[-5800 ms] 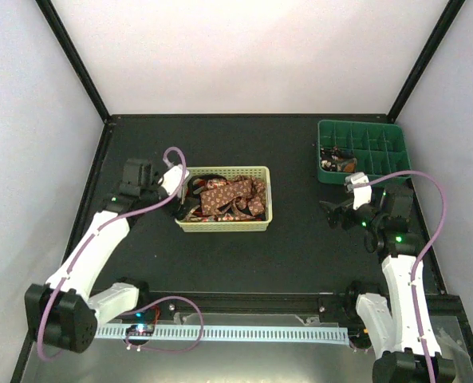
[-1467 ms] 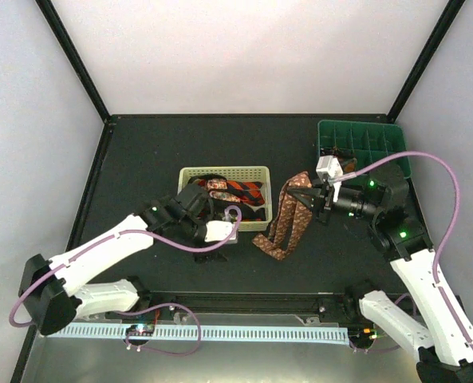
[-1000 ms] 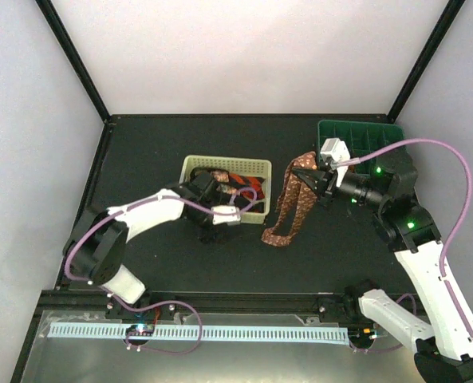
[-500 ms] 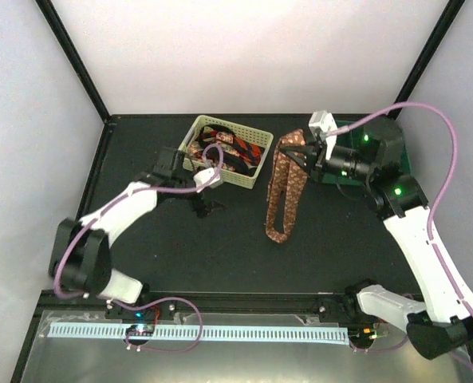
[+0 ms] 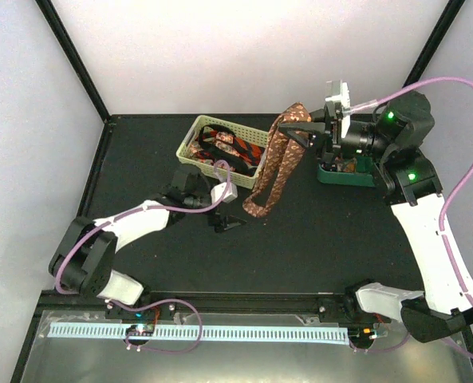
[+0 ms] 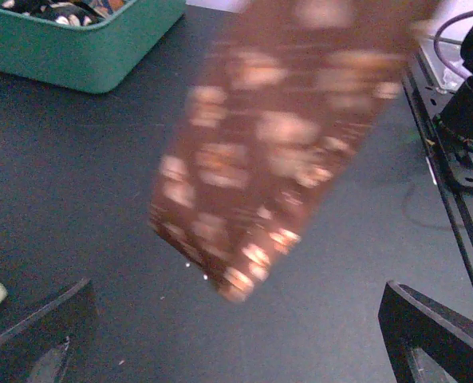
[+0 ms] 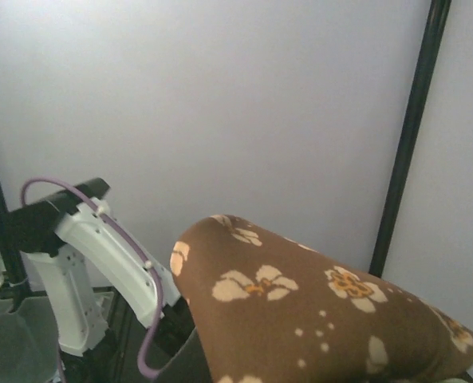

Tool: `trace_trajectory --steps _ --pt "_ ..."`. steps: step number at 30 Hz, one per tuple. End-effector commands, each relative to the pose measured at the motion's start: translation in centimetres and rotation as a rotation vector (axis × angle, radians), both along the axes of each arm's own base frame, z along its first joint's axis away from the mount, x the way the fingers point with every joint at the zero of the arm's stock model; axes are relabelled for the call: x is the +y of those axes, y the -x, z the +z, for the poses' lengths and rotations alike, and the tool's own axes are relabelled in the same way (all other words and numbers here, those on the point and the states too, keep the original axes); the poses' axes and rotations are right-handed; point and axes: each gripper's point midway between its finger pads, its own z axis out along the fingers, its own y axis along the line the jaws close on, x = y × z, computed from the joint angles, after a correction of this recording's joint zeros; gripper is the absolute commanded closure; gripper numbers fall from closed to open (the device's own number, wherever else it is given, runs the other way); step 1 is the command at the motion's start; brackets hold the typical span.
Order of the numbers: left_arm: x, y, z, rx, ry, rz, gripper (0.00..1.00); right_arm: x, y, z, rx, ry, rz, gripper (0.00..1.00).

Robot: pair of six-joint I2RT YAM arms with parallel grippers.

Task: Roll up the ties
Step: Put down the tie at the center of the board.

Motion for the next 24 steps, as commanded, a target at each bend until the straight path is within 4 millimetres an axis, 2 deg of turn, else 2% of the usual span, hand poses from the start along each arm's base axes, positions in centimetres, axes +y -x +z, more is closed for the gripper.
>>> trace_trajectory --steps 1,3,5,9,10,14,17,22,24 --pt "-2.6 -0.5 0.6 0.006 0.054 0.044 0.01 0.0 1.2 1.8 -0.015 -0.033 0.061 0.98" --pt "-3.3 -0.4 0.2 0.04 0.049 0.065 0.01 0.0 1.3 2.0 -0.009 -0.039 0.069 0.98" --pt "-3.9 0.0 -0.3 0.085 0.053 0.056 0.07 0.1 1.4 2.1 -0.005 -0.045 0.083 0.98" --pt "-4.6 0.7 -0.2 0.165 0.065 -0.006 0.49 0.1 1.4 2.1 -0.009 -0.044 0.078 0.98" --pt "-4.7 1.1 -0.2 0.178 0.07 -0.031 0.52 0.0 1.3 2.1 -0.014 -0.042 0.071 0.98" --pt "-4.6 1.7 -0.3 0.187 0.078 -0.047 0.49 0.0 1.3 2.3 -0.021 -0.041 0.066 0.98" --pt "-4.4 0.8 -0.2 0.177 0.083 0.022 0.44 0.2 0.9 2.3 -0.004 -0.047 0.074 0.98" --pt "-4.9 -1.6 -0.3 0.182 0.065 0.175 0.43 0.5 0.4 2.3 0.023 -0.06 0.086 0.98" --pt "-4.9 -2.6 -0.7 0.167 0.042 0.244 0.46 0.5 0.2 2.4 0.024 -0.062 0.085 0.98"
